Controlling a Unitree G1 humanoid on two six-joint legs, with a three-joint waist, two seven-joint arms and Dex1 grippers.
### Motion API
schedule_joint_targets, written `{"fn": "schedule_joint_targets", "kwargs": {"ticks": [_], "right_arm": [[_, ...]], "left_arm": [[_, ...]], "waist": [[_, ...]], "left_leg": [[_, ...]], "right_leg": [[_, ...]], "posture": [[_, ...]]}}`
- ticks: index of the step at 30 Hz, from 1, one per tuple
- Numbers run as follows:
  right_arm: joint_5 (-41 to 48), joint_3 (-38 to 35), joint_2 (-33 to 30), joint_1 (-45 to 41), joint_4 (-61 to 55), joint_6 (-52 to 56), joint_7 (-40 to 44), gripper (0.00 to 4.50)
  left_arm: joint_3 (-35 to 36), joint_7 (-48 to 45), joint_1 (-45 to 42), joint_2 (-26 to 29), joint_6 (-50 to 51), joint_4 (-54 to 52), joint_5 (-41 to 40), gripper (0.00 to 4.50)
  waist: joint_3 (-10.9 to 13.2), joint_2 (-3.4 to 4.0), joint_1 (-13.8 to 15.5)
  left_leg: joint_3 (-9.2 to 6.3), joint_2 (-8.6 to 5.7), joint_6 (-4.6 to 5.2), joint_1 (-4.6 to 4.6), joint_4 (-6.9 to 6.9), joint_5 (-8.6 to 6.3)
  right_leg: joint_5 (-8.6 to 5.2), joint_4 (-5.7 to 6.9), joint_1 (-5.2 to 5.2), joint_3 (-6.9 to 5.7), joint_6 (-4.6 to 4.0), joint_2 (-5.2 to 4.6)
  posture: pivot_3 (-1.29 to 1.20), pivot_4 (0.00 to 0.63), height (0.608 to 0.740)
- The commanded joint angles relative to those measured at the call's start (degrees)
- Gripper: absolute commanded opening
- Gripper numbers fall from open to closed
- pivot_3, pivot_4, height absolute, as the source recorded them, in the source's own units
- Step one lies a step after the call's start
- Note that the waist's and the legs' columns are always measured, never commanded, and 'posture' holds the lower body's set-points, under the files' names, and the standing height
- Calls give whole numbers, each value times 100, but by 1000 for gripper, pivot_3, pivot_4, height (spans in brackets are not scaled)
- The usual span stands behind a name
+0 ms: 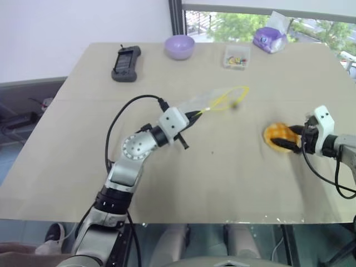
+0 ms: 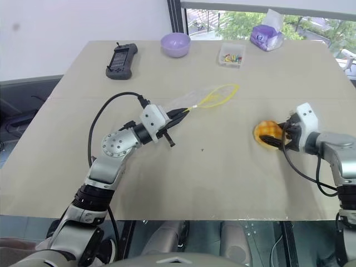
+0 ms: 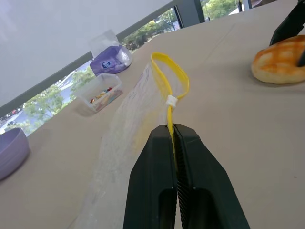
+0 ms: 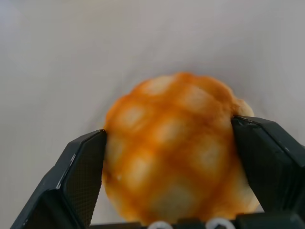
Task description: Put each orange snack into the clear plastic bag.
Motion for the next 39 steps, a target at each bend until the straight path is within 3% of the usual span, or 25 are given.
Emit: {"fn": "schedule_joint_targets", "kwargs": {"ticks": [1, 6, 7, 10, 15, 17, 23, 29, 34, 39], "right_arm": [[-444, 430, -43, 58, 365, -39, -83, 4444], [-789, 605, 51, -65, 756, -193, -327, 4444], [-815, 592, 79, -106, 819, -206, -389, 4208], [-829, 594, 123, -133, 873, -222, -358, 3079], [-782, 560, 182, -153, 906, -136, -333, 803], [-753, 542, 186, -167, 892, -104, -304, 166], [-527, 276, 252, -434, 616, 61, -294, 1], [-33, 214, 180, -1200, -435, 694, -29, 1], [256, 436, 118, -1831, -1110, 1162, 201, 1], [62, 1004, 98, -2369, -1131, 979, 497, 1]], "left_arm": [[89, 20, -75, 21, -71, -105, -20, 0], [91, 20, -79, 28, -70, -110, -14, 0], [92, 21, -79, 30, -68, -113, -14, 0], [97, 20, -77, 37, -62, -114, -16, 0], [99, 16, -80, 44, -62, -107, -16, 0], [97, 16, -83, 45, -64, -103, -13, 0], [86, 6, -89, 49, -72, -95, -6, 0], [63, -19, -81, 62, -91, -79, -6, 0], [42, -29, -86, 59, -99, -74, 1, 0], [3, -32, -67, 50, -126, -71, 25, 0]], "waist": [[-15, -17, 6], [-51, -61, 27], [-52, -63, 34], [-53, -64, 53], [-54, -66, 53], [-54, -66, 54], [-54, -65, 55], [-34, -35, -2], [-33, -32, 24], [-33, -32, 57]], "left_leg": [[-3, 0, 0, 4, 1, 0], [-18, 1, 1, 24, 8, 0], [-21, 0, 1, 37, 8, -1], [-20, -2, 26, 100, -1, -16], [-27, 0, 26, 107, -1, -16], [-27, 0, 26, 107, 0, -16], [-26, 0, 26, 107, -1, -16], [-19, 1, 25, 80, -8, -15], [-23, 5, 5, 67, -22, -4], [-34, 1, 4, 43, -15, -3]], "right_leg": [[0, -1, 7, -4, 0, 0], [0, -15, 43, -20, 0, -1], [0, -18, 61, -23, 1, -1], [0, -26, 118, -24, 2, -2], [1, -21, 129, -30, 4, 1], [1, -22, 128, -30, 4, 0], [1, -22, 128, -29, 4, 0], [1, -15, 93, -18, 4, -1], [0, -30, 83, -23, 3, -1], [0, -43, 74, -36, 3, -8]], "posture": [[0, 150, 740], [0, 150, 740], [0, 150, 740], [0, 150, 740], [0, 150, 740], [0, 150, 740], [0, 150, 740], [0, 150, 740], [0, 150, 740], [0, 150, 740]]}}
